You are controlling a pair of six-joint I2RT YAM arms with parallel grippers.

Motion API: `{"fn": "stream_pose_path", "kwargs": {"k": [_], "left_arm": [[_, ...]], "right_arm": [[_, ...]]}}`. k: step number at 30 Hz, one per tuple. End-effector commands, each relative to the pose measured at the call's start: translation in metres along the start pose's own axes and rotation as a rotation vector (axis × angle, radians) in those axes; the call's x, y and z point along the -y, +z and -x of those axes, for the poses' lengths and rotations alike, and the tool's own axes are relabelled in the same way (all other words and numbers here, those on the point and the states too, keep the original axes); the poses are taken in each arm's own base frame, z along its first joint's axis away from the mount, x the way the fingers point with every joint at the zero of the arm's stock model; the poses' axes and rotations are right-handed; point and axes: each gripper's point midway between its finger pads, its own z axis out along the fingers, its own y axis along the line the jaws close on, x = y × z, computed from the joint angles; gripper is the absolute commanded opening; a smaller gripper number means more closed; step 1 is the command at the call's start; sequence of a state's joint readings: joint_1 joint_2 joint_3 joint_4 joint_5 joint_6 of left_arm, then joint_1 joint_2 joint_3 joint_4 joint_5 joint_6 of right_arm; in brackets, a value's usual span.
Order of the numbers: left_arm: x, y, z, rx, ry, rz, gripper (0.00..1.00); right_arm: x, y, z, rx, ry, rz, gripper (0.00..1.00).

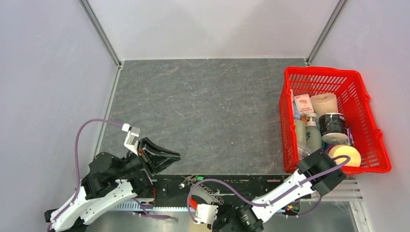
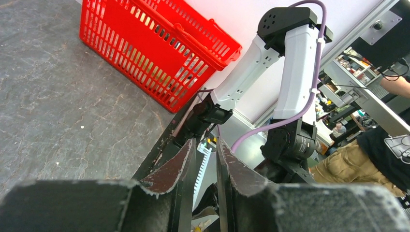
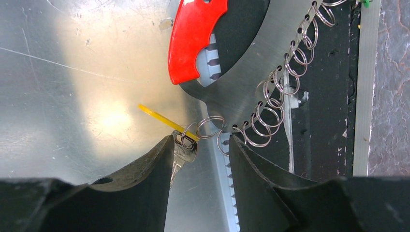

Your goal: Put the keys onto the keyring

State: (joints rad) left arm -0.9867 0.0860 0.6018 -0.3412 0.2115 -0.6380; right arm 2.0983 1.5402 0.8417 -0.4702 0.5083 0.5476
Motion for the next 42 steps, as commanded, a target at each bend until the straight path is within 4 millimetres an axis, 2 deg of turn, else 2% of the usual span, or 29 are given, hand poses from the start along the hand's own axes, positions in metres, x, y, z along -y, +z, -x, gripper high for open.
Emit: {"fn": "stream_pose_path", "kwargs": {"k": [1,5,12,16,19,22,25,28,32,34,37,42], "left_arm": [[0.001,0.005,0.003,0.009,0.042,-0.014,0.29],[0.001,0.005,0.003,0.008,0.043,-0.015,0.29],[0.001,0.003,0.004,0.008,0.049,-0.014,0.29],[0.002,0.002,0.004,0.006,0.051,-0.014,0.29],[0.003,0.002,0.005,0.008,0.053,-0.016,0.29],[0.002,0.002,0.004,0.004,0.051,-0.015,0.29],[0.003,0.002,0.004,0.006,0.047,-0.017,0.29],[0.007,0.003,0.007,0.012,0.044,-0.034,0.29],[0.011,0.006,0.007,-0.004,0.043,-0.048,0.29],[0.012,0.007,0.006,-0.011,0.04,-0.058,0.29],[0.016,0.008,0.008,-0.006,0.042,-0.075,0.29],[0.017,0.008,0.01,0.004,0.04,-0.083,0.29]], "right_arm": [[-0.001,-0.001,0.017,0.065,0.015,-0.008,0.52],[-0.003,-0.001,0.024,0.078,0.009,0.003,0.52],[-0.002,0.001,0.023,0.071,0.025,0.015,0.47],[-0.003,0.006,0.019,0.048,0.034,0.026,0.3],[-0.007,0.006,0.018,0.036,0.037,0.046,0.21],[-0.009,0.006,0.018,0.028,0.038,0.06,0.01],[-0.007,0.002,0.025,0.046,0.04,0.058,0.0],[0.002,-0.013,0.051,0.132,0.063,0.032,0.0],[0.023,-0.049,0.097,0.298,0.136,0.003,0.0],[0.032,-0.066,0.113,0.367,0.166,0.002,0.0],[0.044,-0.089,0.128,0.444,0.201,0.006,0.0],[0.064,-0.116,0.141,0.539,0.23,-0.007,0.0]]}}
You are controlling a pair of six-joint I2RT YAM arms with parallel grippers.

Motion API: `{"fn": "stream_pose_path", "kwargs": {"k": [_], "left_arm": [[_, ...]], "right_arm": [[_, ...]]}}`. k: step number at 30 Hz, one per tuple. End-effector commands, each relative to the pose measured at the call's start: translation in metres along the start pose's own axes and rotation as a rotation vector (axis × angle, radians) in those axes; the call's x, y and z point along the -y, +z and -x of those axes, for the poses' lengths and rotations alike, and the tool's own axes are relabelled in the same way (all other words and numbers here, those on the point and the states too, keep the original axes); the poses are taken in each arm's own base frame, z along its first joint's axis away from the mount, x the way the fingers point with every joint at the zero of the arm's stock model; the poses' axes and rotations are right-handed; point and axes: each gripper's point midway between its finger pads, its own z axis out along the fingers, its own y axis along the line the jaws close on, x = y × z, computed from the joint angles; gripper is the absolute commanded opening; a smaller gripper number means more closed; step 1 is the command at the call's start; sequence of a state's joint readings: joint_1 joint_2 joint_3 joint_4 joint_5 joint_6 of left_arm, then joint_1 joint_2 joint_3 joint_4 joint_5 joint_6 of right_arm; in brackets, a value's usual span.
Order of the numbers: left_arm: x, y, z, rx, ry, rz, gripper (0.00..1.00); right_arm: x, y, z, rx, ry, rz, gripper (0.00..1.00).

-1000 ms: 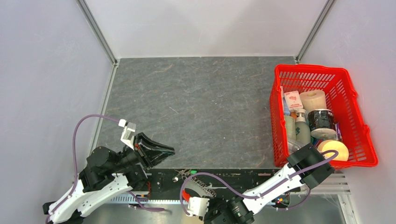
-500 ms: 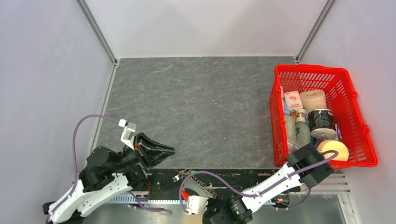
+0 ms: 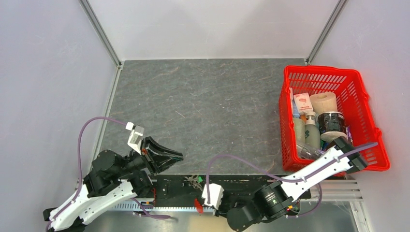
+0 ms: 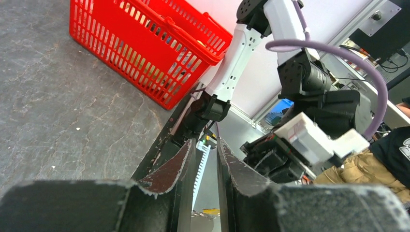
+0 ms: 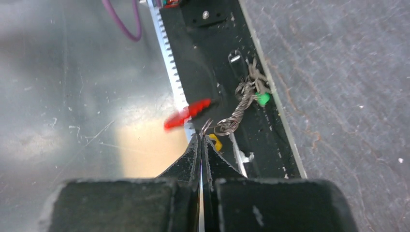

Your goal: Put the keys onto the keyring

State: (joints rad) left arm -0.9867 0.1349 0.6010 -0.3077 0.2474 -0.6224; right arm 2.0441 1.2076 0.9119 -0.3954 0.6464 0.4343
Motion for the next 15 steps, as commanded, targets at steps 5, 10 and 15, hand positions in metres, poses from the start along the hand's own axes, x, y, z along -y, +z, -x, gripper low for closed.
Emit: {"fn": "stream_pose_path", "kwargs": {"k": [5,10,15], "left_arm": [[0.019,-0.001,0.016,0.043,0.029,-0.079,0.29],[0.03,0.003,0.015,0.031,0.016,-0.14,0.3],[0.051,0.005,0.022,0.028,0.005,-0.237,0.38]], "right_arm": [[0.028,-0.038,0.067,0.217,0.051,-0.03,0.0],[0.037,-0.062,0.102,0.305,0.077,-0.005,0.0],[0.04,-0.08,0.141,0.375,0.058,0.017,0.0]]}}
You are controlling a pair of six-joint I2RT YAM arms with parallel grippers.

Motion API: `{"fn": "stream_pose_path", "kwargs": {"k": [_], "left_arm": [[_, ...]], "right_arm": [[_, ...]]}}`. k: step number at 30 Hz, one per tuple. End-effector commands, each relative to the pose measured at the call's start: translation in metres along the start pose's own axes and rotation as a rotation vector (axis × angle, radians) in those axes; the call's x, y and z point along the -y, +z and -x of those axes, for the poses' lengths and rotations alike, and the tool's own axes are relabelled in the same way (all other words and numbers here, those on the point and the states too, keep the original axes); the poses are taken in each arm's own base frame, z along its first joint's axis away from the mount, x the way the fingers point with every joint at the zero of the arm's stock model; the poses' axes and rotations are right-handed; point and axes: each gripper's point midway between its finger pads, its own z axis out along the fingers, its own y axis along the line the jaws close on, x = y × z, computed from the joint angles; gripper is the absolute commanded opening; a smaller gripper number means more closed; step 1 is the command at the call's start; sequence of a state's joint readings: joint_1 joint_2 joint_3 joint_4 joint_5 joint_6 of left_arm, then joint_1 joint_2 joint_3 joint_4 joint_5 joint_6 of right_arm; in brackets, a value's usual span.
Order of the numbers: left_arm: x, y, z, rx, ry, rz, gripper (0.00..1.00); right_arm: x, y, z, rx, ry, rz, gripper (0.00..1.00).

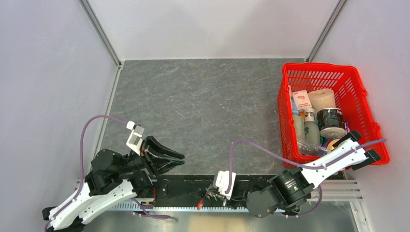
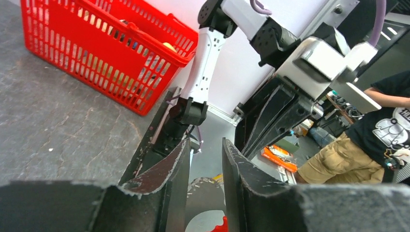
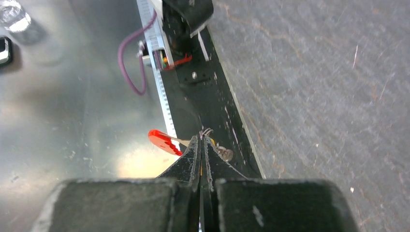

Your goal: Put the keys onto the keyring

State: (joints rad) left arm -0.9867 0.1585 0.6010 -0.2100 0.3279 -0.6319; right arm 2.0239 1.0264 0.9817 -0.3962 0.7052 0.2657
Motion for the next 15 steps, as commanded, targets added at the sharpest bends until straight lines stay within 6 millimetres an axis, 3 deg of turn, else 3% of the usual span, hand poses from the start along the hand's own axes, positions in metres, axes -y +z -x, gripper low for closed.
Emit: {"fn": "stream_pose_path", "kwargs": {"k": [1,9,15], "left_arm": [[0.034,0.005,0.018,0.022,-0.007,-0.153,0.4],[0.086,0.008,0.047,0.078,0.046,-0.408,0.56],[0.11,0.018,0.065,0.092,0.066,-0.533,0.6]], "right_arm": [[0.009,-0.021,0.081,0.181,0.055,0.02,0.0],[0.008,-0.039,0.147,0.255,0.083,0.11,0.0],[0.006,-0.051,0.177,0.247,0.115,0.194,0.0]]}}
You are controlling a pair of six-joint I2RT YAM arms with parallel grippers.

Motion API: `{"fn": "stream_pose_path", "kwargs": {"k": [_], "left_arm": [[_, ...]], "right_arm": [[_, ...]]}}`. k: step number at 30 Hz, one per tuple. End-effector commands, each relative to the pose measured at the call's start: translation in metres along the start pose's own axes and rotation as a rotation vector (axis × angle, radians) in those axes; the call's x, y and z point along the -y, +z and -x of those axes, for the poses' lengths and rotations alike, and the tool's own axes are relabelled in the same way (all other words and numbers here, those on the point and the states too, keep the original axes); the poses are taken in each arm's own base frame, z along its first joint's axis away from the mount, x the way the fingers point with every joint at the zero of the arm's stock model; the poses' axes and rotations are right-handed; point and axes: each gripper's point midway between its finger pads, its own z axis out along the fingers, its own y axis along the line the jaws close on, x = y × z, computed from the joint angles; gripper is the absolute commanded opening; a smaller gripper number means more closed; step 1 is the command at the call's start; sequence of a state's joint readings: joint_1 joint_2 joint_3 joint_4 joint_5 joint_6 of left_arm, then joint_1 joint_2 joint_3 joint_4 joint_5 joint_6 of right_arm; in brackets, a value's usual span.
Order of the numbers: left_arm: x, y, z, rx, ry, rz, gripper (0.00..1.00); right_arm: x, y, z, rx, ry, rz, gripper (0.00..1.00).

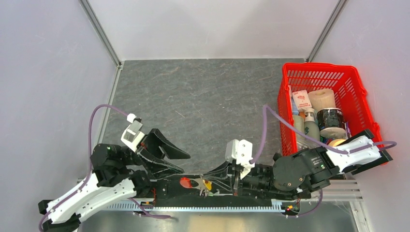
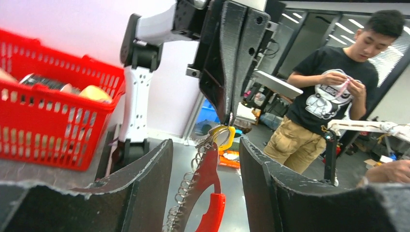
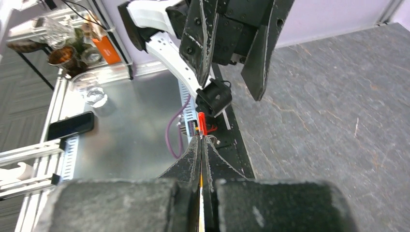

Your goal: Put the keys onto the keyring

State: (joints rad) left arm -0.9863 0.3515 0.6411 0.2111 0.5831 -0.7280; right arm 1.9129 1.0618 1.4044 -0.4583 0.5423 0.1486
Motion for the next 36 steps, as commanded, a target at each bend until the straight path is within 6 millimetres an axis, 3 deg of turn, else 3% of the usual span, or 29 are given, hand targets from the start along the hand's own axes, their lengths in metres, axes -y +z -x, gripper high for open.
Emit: {"fn": "stream_pose_path", "kwargs": {"k": [1,9,16,28,36], "left_arm": [[0.045,0.011,0.035,0.063,0.059,-0.205,0.61],[0.059,0.026,0.047,0.045,0.06,-0.305,0.63],[0.07,0.027,0.047,0.02,0.048,-0.379,0.61],[0.072,0.029,0.045,-0.017,0.043,-0.406,0.58],[0.077,0.027,0.045,-0.028,0.049,-0.417,0.43]], "right_arm": [[-0.013,-0.005,0.032,0.009,0.03,0.103,0.0],[-0.023,-0.002,0.05,0.003,0.065,0.182,0.0],[-0.028,-0.004,0.075,0.06,0.103,0.25,0.0],[-0.017,0.01,0.098,0.094,0.111,0.218,0.0],[-0.006,0.018,0.103,0.101,0.116,0.186,0.0]]}}
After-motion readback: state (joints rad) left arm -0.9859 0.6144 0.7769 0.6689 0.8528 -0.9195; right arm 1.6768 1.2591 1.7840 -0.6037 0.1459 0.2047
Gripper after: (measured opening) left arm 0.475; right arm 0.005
